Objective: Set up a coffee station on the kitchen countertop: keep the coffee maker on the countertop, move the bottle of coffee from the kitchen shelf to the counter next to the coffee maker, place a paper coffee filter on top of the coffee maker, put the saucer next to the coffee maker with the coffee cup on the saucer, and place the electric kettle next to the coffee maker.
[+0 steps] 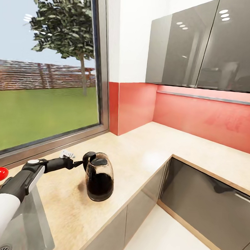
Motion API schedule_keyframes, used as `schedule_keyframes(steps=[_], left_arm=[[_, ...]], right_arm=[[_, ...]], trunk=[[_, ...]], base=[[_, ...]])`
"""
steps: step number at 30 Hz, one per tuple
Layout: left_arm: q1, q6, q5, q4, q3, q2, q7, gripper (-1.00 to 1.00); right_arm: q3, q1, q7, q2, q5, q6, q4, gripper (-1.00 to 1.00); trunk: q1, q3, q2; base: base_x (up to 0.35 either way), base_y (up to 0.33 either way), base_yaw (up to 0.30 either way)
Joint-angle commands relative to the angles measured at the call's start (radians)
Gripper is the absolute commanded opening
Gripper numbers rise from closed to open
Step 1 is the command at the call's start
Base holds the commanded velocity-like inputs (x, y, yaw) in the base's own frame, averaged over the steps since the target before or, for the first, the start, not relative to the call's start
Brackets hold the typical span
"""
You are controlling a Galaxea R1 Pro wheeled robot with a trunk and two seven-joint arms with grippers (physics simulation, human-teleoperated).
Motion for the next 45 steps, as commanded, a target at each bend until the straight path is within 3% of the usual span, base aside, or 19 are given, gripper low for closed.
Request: schedule_keyframes(steps=[1, 38, 43, 45], left_arm=[[-0.001, 0.009, 0.011, 0.000, -0.003, 0.001, 0.001, 1.00], [-0.001, 0.008, 0.009, 0.026, -0.009, -0.008, 0.002, 1.00], [0.001, -0.077, 0.012, 0.042, -0.009, -0.010, 0.003, 1.00], [0.001, -0.078, 0.012, 0.045, -0.009, -0.010, 0.010, 1.00]], right_arm=[[-0.008, -0.001, -0.003, 0.000, 0.010, -0.003, 0.002, 1.00], [-0.008, -0.001, -0.003, 0.000, 0.010, -0.003, 0.002, 1.00], [-0.008, -0.001, -0.003, 0.000, 0.010, -0.003, 0.002, 1.00], [-0.008, -0.001, -0.003, 0.000, 0.010, -0.003, 0.002, 1.00]], trunk=[[0.000, -0.002, -0.002], [0.000, -0.002, -0.002], [0.000, -0.002, -0.002], [0.000, -0.002, -0.002]], base=[[0.000, 0.000, 0.000], [0.049, -0.007, 0.000], [0.016, 0.000, 0.000], [0.113, 0.000, 0.000]])
